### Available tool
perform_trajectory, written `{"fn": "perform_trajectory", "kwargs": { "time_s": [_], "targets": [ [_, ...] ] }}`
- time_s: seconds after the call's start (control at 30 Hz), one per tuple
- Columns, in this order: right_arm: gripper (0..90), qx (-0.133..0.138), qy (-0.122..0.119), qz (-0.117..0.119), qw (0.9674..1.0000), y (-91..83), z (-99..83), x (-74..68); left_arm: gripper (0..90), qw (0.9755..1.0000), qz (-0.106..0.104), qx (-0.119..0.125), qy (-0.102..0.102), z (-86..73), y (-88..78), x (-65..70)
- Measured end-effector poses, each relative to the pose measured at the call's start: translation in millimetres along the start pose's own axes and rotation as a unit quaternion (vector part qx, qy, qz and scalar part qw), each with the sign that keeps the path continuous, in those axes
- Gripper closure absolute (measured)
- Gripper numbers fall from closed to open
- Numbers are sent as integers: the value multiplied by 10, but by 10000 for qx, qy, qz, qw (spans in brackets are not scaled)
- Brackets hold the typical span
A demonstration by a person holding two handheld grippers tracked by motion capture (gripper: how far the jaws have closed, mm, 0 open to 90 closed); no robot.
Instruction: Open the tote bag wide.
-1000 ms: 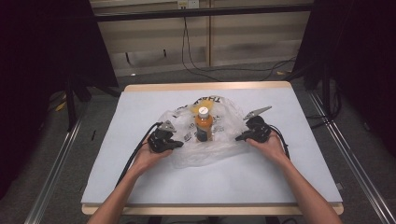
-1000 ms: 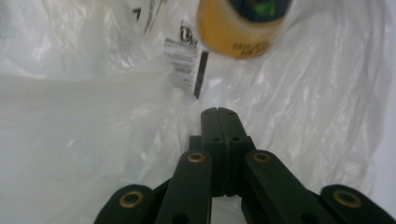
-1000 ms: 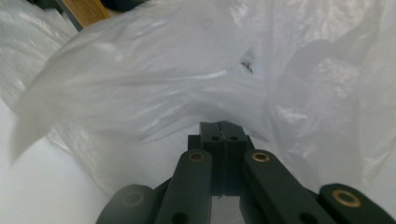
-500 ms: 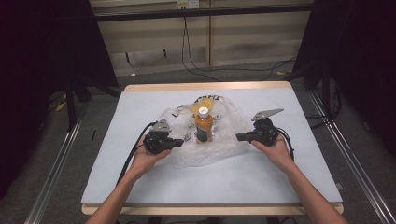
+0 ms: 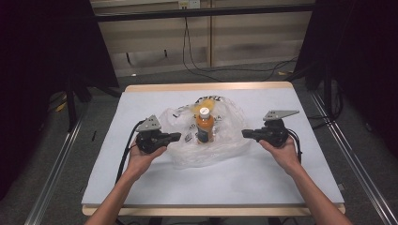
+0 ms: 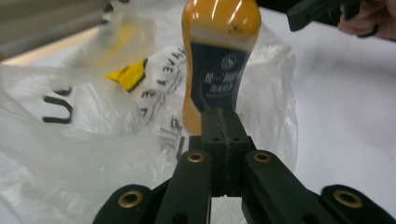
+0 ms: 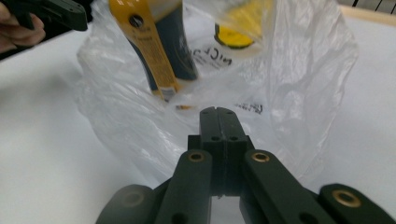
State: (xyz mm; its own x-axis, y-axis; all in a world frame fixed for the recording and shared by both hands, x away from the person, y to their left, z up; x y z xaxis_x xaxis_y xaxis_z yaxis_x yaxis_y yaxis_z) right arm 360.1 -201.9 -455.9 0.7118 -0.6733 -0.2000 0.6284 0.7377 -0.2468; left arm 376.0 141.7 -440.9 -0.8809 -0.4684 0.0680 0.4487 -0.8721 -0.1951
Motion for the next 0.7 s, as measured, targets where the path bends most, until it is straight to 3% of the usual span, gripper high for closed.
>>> {"fn": "perform_trajectory", "kwargs": {
  "time_s": [0.07, 0.1, 0.27, 0.33, 0.4, 0.43, 0.47, 0.5, 0.6, 0.7],
  "targets": [
    [900, 194, -27, -2, 9998, -73, 32, -25, 898, 9997, 4, 219, -71, 28, -46, 9],
    [894, 301, -70, -60, 9995, -115, 46, -34, 855, 9998, 53, 213, -14, 32, -76, 10],
    [601, 633, -89, -202, 9977, -319, 67, -95, 695, 9994, 140, 323, 59, 11, -171, 38],
    [437, 703, -59, -325, 9970, -376, 59, -101, 557, 9989, 325, 328, 88, -14, -227, 44],
    [345, 770, -162, -439, 9959, -432, 50, -110, 473, 9986, 388, 316, 154, -24, -268, 48],
    [345, 770, -162, -439, 9959, -432, 50, -110, 446, 9986, 388, 316, 154, -24, -268, 48],
    [184, 878, -186, -595, 9942, -479, 50, -115, 396, 9983, 420, 367, 154, -23, -305, 63],
    [131, 893, -187, -663, 9936, -498, 49, -114, 338, 9983, 420, 367, 154, -23, -305, 63],
    [30, 1156, -290, -893, 9889, -600, 48, -147, 219, 9978, 408, 508, 101, -21, -367, 118],
    [9, 1263, -216, -914, 9875, -697, 21, -190, 128, 9975, 405, 577, 73, -57, -444, 144]
  ]
}}
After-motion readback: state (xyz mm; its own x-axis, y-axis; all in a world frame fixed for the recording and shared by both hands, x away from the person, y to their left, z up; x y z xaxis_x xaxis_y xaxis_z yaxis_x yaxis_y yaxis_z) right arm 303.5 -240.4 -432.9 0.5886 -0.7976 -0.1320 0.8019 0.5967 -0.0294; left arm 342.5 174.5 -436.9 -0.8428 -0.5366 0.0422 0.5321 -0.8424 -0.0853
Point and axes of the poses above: each handheld gripper's, and its own axes: y roughly forward along the jaws, z roughly out of its top, x roughly to its right, the point moved 5 cm from there along y, roughly forward along the jaws, and after that the axes turned 15 degrees about x, right-handed, at the moved point
